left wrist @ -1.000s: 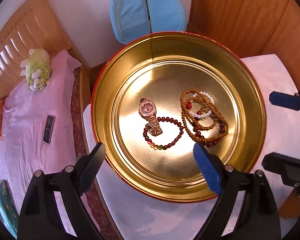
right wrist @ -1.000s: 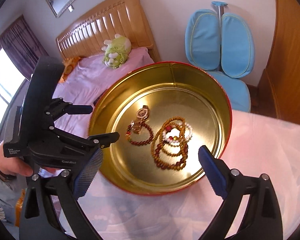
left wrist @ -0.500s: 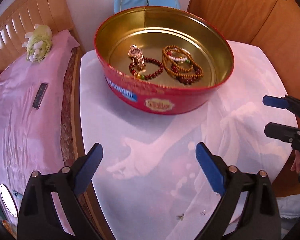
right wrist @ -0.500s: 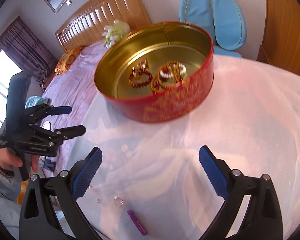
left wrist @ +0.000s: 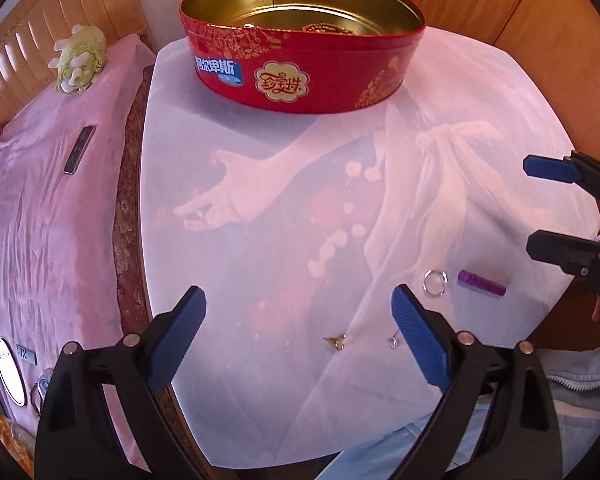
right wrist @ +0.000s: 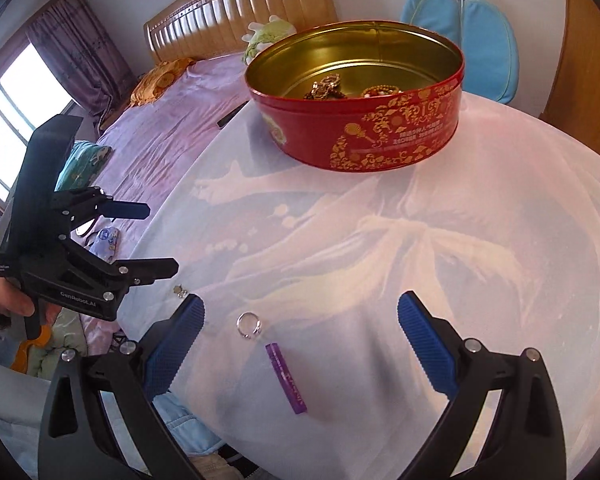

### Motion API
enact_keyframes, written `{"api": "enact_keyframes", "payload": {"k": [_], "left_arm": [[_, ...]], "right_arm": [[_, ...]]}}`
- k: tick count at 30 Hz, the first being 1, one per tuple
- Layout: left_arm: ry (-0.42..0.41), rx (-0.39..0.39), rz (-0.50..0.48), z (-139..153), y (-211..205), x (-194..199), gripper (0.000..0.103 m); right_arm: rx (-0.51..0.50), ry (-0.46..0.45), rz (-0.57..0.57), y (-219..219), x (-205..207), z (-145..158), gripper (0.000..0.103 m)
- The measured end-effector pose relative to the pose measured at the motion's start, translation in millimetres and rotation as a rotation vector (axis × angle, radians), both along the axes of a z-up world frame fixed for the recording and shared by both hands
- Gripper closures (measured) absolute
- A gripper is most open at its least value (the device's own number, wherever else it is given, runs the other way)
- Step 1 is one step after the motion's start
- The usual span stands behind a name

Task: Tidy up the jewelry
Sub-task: 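Withdraw both open tools from the tin toward the small items on the cloth, then grasp the small gold earring with the left tool while the right tool grasps the silver ring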

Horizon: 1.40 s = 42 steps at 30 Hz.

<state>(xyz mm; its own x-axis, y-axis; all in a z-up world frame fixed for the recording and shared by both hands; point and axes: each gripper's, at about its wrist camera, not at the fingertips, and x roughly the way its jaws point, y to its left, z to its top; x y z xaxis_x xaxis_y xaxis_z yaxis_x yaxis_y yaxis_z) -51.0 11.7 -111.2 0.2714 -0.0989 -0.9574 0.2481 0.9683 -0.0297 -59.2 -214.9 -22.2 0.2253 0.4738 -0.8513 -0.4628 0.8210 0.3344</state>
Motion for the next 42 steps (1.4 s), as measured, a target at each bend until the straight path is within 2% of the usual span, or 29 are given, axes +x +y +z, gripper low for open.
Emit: {"api": "enact_keyframes", "payload": {"k": [6,10,14,16,18,22,27,28,30,31,32,33,34,36,42], "left_arm": [[-0.013,0.051,-0.066,-23.0,-3.8,-26.3,0.012],[-0.021,0.082,-0.097,-39.1,-4.7,-35.0,0.011],[-0.062,0.043,-0.062,-37.1,4.4,-36.1,0.012],[-0.083,0.029,-0.055,-36.5,8.8,-37.2,0.012],[-0.106,0.023,-0.061,-36.0,10.7,-39.3,0.012],[-0.129,0.004,-0.079,-37.4,12.0,-41.5,0.012],[-0.167,-0.017,-0.116,-35.5,6.3,-46.4,0.012],[-0.167,-0.020,-0.126,-36.2,4.1,-47.7,0.017],[-0.179,-0.019,-0.147,-36.8,0.4,-51.3,0.036],[-0.190,-0.037,-0.159,-35.4,-0.3,-53.4,0.049],[-0.205,-0.035,-0.163,-34.9,-0.9,-55.3,0.056],[-0.215,-0.043,-0.166,-34.4,-1.7,-56.8,0.069],[-0.220,-0.046,-0.168,-34.4,-2.2,-57.9,0.079],[-0.223,-0.056,-0.170,-34.2,-2.7,-58.2,0.091],[-0.226,-0.065,-0.162,-30.5,0.4,-56.4,0.094]], "right_arm": [[-0.057,-0.039,0.149,30.1,-31.3,-14.8,0.005],[-0.094,-0.051,0.175,43.9,-36.5,-34.2,0.005],[-0.088,-0.047,0.171,49.9,-35.3,-44.5,0.005],[-0.083,-0.052,0.175,52.6,-34.0,-45.7,0.010],[-0.094,-0.051,0.190,55.7,-33.7,-48.6,0.029],[-0.114,-0.072,0.210,62.0,-35.4,-52.8,0.031],[-0.158,-0.133,0.245,70.5,-41.6,-55.0,0.038],[-0.169,-0.148,0.256,71.6,-44.0,-55.1,0.040],[-0.171,-0.170,0.269,74.2,-47.0,-55.8,0.059],[-0.166,-0.172,0.268,75.5,-47.0,-57.0,0.064],[-0.162,-0.173,0.262,75.9,-46.6,-57.4,0.076],[-0.154,-0.167,0.258,75.7,-45.1,-57.8,0.081],[-0.147,-0.161,0.253,75.3,-43.8,-58.0,0.081],[-0.136,-0.154,0.248,74.2,-41.8,-58.2,0.082],[-0.104,-0.140,0.213,67.5,-36.6,-51.9,0.082]]}}
